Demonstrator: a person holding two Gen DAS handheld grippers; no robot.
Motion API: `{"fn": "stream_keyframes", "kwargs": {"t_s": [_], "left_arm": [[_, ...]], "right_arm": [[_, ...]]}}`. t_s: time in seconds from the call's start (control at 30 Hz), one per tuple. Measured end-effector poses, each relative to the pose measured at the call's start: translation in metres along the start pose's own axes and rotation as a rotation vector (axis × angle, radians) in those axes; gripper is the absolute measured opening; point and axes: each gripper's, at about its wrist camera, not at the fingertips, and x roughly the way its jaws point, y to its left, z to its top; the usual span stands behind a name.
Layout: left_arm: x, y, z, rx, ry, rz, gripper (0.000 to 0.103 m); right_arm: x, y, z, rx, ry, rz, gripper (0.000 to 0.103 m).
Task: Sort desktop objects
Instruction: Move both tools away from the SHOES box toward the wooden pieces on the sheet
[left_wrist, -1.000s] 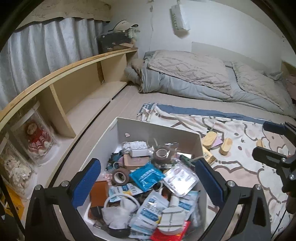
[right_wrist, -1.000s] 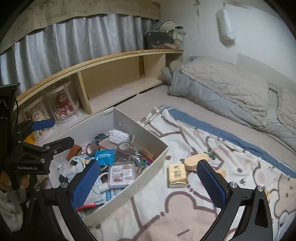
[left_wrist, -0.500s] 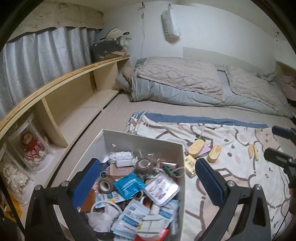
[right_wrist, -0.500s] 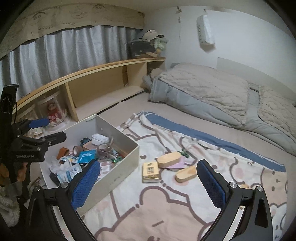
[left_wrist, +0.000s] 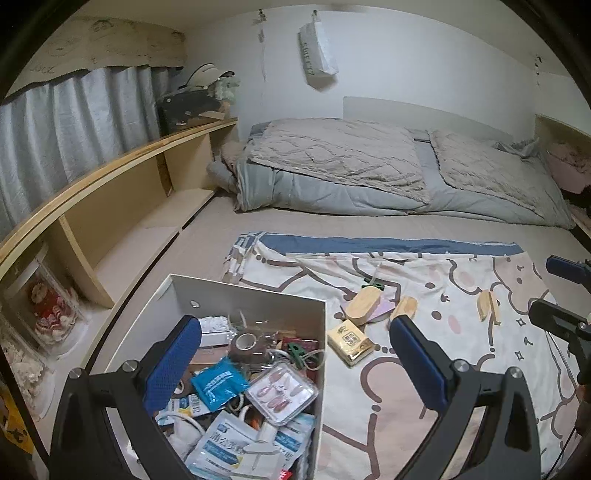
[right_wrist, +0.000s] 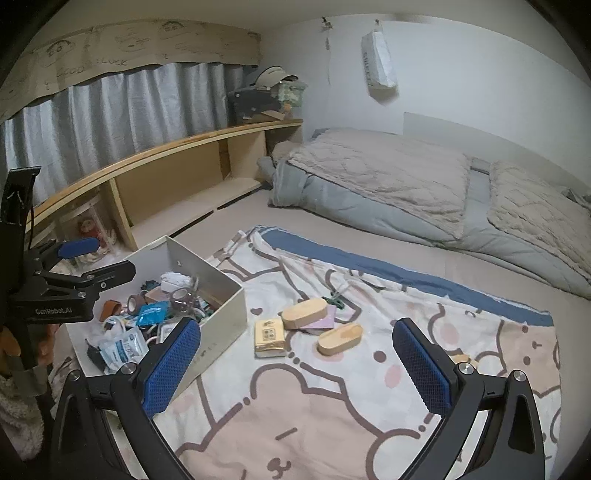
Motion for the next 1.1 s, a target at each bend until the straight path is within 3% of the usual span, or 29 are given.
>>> {"fn": "stream_keyframes", "kwargs": {"t_s": [0.4, 0.8, 1.1], "left_arm": [[0.013, -0.034, 0.007, 0.017, 0.017, -0.043, 0.103], [0.035, -0.065, 0.004, 0.112, 0.02, -0.048, 0.103], [0.059, -0.074, 0.0, 0.134, 0.016, -0.042, 0.103]], "right_arm": [[-0.002, -0.035, -0.014, 0.055, 0.038, -0.055, 0.103], [-0.002, -0.074, -0.021, 0.142, 0.056, -0.13, 0.103], [0.017, -0.119, -0.027, 0.27, 0.081, -0.199, 0.103]]}}
